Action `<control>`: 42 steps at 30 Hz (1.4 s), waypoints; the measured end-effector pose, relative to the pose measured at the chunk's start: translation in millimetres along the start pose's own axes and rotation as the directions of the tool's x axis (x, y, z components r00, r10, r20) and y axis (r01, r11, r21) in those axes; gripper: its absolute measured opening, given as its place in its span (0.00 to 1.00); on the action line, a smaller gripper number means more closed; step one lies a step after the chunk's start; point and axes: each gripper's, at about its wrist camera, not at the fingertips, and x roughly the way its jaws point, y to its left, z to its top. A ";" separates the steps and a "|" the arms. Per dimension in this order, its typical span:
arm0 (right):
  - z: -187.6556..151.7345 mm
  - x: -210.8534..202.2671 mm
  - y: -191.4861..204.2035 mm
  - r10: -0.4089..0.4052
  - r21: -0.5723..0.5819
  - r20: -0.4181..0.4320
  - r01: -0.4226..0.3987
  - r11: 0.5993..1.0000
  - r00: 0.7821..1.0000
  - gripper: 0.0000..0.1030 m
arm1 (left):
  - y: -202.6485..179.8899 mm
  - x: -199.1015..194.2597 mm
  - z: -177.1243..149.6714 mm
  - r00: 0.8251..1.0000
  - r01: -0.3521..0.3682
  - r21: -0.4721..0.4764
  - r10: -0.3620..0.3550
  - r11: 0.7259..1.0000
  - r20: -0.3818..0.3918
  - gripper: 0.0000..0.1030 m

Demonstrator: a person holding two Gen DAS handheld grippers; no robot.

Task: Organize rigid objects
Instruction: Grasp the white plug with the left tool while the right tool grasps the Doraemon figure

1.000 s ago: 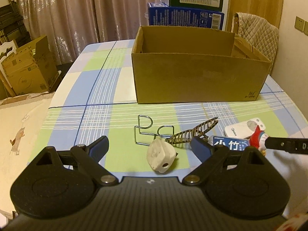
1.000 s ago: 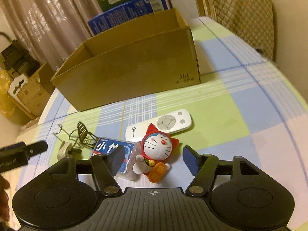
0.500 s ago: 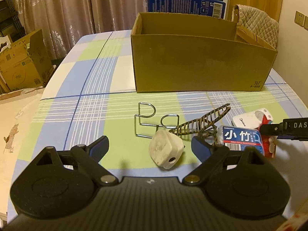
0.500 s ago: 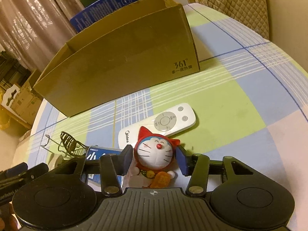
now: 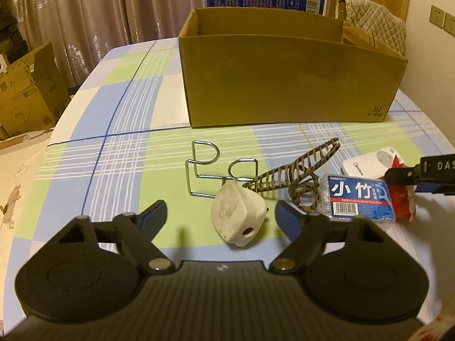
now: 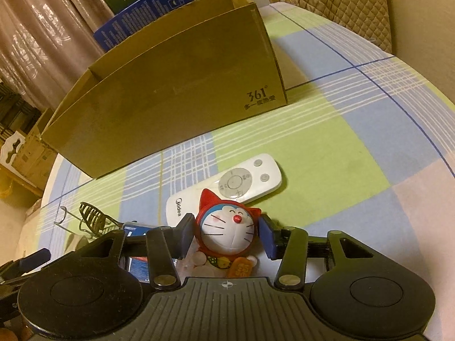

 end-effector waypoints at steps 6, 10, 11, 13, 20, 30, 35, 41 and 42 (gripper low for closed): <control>-3.7 2.0 2.1 -0.012 -0.042 -0.003 0.012 0.999 1.000 0.43 | -9.3 9.4 -2.9 1.000 -0.002 0.052 0.003 0.999 -0.013 0.47; -5.0 2.9 2.3 -0.010 -0.060 0.003 0.011 0.998 1.000 0.43 | -13.7 13.2 -4.6 1.000 0.023 0.067 -0.022 0.997 -0.019 0.32; -5.2 3.0 2.4 -0.011 -0.065 0.005 0.011 0.998 1.000 0.43 | -15.6 13.8 -5.4 1.000 0.023 0.081 -0.021 0.996 -0.022 0.32; -5.4 2.8 2.3 -0.010 -0.068 0.006 0.010 0.998 1.000 0.43 | -19.5 14.1 -6.4 1.000 0.007 0.106 -0.005 0.994 -0.020 0.31; -5.7 3.1 3.5 -0.009 -0.083 0.008 0.010 0.996 1.000 0.43 | -29.9 14.4 -9.2 0.999 -0.049 0.178 0.051 0.983 -0.005 0.33; -5.5 3.1 2.7 -0.001 -0.089 0.007 0.001 0.996 1.000 0.43 | -40.0 25.2 -11.4 0.994 -0.107 0.219 0.108 0.970 0.005 0.40; -5.7 1.7 2.5 0.003 -0.095 0.002 -0.003 0.995 1.000 0.42 | -38.1 28.1 -10.0 0.994 -0.107 0.193 0.108 0.975 0.008 0.38; -8.1 -4.4 3.6 -0.001 -0.115 0.007 0.002 0.993 1.000 0.41 | -32.6 22.5 -6.1 0.996 -0.085 0.147 0.087 0.985 -0.009 0.33; -8.0 -5.1 3.7 -0.002 -0.119 0.010 0.003 0.993 1.000 0.41 | -31.3 21.2 -5.8 0.997 -0.077 0.136 0.080 0.988 -0.012 0.33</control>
